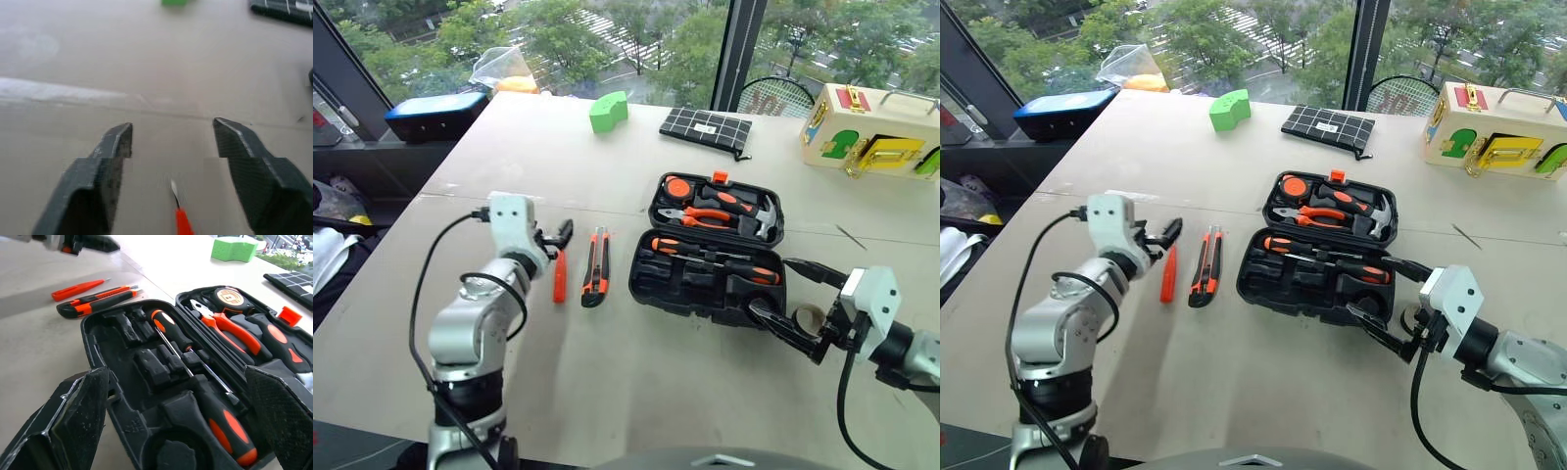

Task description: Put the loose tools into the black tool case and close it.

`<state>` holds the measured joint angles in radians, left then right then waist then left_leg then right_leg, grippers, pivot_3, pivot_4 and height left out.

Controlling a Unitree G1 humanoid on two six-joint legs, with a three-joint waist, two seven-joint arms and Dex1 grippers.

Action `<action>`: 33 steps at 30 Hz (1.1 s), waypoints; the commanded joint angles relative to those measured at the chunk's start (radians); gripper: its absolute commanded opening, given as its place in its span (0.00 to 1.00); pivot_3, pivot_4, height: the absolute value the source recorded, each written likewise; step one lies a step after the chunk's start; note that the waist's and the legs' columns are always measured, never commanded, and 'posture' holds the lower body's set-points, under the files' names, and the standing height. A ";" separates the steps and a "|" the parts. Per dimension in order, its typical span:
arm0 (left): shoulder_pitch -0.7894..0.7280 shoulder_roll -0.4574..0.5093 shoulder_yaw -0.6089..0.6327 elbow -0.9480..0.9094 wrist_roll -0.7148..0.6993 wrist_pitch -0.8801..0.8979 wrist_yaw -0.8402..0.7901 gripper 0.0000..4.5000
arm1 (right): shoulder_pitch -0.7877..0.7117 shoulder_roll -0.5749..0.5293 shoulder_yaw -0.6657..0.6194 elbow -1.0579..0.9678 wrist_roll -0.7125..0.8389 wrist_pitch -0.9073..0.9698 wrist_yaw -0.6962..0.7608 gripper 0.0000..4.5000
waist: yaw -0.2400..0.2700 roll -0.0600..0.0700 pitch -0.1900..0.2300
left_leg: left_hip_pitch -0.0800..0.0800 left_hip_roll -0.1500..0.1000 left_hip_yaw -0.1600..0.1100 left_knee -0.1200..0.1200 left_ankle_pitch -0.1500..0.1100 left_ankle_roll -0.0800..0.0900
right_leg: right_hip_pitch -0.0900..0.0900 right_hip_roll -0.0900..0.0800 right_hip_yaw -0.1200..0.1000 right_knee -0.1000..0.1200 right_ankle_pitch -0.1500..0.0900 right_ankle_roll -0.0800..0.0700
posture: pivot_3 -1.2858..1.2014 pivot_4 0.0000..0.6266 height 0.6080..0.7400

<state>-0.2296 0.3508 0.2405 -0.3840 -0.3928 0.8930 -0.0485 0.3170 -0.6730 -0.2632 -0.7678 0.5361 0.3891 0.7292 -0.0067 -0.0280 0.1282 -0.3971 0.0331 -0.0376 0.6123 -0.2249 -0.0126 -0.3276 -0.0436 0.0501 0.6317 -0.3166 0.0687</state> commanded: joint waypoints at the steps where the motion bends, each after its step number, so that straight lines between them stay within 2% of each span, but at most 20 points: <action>1: 0.016 -0.043 -0.028 -0.142 0.032 0.108 0.095 0.88 | -0.048 -0.031 -0.023 0.025 0.013 -0.014 0.030 1.00 | 0.001 0.000 0.000 | 0.000 0.000 0.000 0.000 0.000 0.000 | 0.000 0.000 0.000 0.000 0.000 0.000 | 0.52 0.24 1.00; 11: 0.100 -0.143 -0.037 -0.227 0.076 0.252 0.169 0.88 | -0.149 -0.131 -0.051 0.103 0.076 0.027 0.127 1.00 | 0.001 -0.001 0.000 | 0.000 -0.001 -0.001 0.001 0.000 0.000 | 0.000 0.001 0.000 0.001 0.000 0.000 | 0.52 0.24 1.00; 20: 0.142 -0.188 -0.016 -0.275 0.093 0.328 0.175 0.88 | -0.168 -0.159 -0.057 0.117 0.090 0.045 0.153 1.00 | 0.003 -0.001 0.000 | 0.000 -0.001 0.000 0.001 0.000 0.000 | 0.000 0.000 0.001 0.001 0.000 0.000 | 0.52 0.24 1.00; 23: 0.155 -0.196 -0.008 -0.255 0.102 0.322 0.173 0.71 | -0.173 -0.157 -0.053 0.119 0.085 0.045 0.150 1.00 | 0.002 0.000 0.000 | 0.000 -0.001 0.000 0.001 0.000 0.000 | 0.000 0.000 0.001 0.001 0.000 0.000 | 0.52 0.24 1.00; 25: 0.168 -0.185 -0.011 -0.246 0.113 0.302 0.161 0.52 | -0.172 -0.156 -0.055 0.119 0.082 0.044 0.147 1.00 | 0.003 0.000 -0.001 | 0.000 -0.001 0.000 0.001 0.000 0.000 | 0.000 0.000 0.001 0.001 0.000 0.000 | 0.52 0.24 1.00; 27: 0.179 -0.173 -0.014 -0.243 0.121 0.289 0.152 0.26 | -0.170 -0.154 -0.058 0.120 0.080 0.044 0.144 1.00 | 0.003 0.000 -0.001 | 0.000 -0.001 0.000 0.001 0.000 0.000 | 0.000 0.000 0.001 0.001 0.000 0.000 | 0.52 0.24 1.00; 28: 0.181 -0.172 -0.013 -0.243 0.123 0.286 0.149 0.20 | -0.169 -0.153 -0.058 0.120 0.078 0.044 0.144 1.00 | 0.004 0.000 -0.001 | 0.000 -0.001 0.000 0.001 0.000 0.000 | 0.000 0.000 0.001 0.001 0.000 0.000 | 0.52 0.24 1.00; 29: 0.182 -0.172 -0.011 -0.242 0.126 0.279 0.145 0.09 | -0.168 -0.152 -0.056 0.122 0.076 0.042 0.143 1.00 | 0.004 0.000 -0.001 | 0.000 -0.001 0.000 0.001 0.000 0.000 | 0.000 0.000 0.001 0.001 0.000 0.000 | 0.52 0.24 1.00; 33: 0.160 -0.165 0.027 -0.231 0.123 0.184 0.114 0.07 | -0.176 -0.139 -0.042 0.126 0.067 0.038 0.128 1.00 | 0.005 0.000 -0.001 | 0.000 -0.001 0.001 0.001 0.000 0.000 | 0.000 0.000 0.001 0.001 0.000 0.000 | 0.52 0.24 1.00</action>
<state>-0.0601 0.1795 0.2429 -0.6192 -0.2732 1.1319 0.0845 0.1527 -0.8153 -0.2911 -0.6301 0.5994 0.4344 0.8644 -0.0015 -0.0275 0.1272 -0.3966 0.0318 -0.0371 0.6137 -0.2249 -0.0126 -0.3273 -0.0436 0.0512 0.6326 -0.3165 0.0688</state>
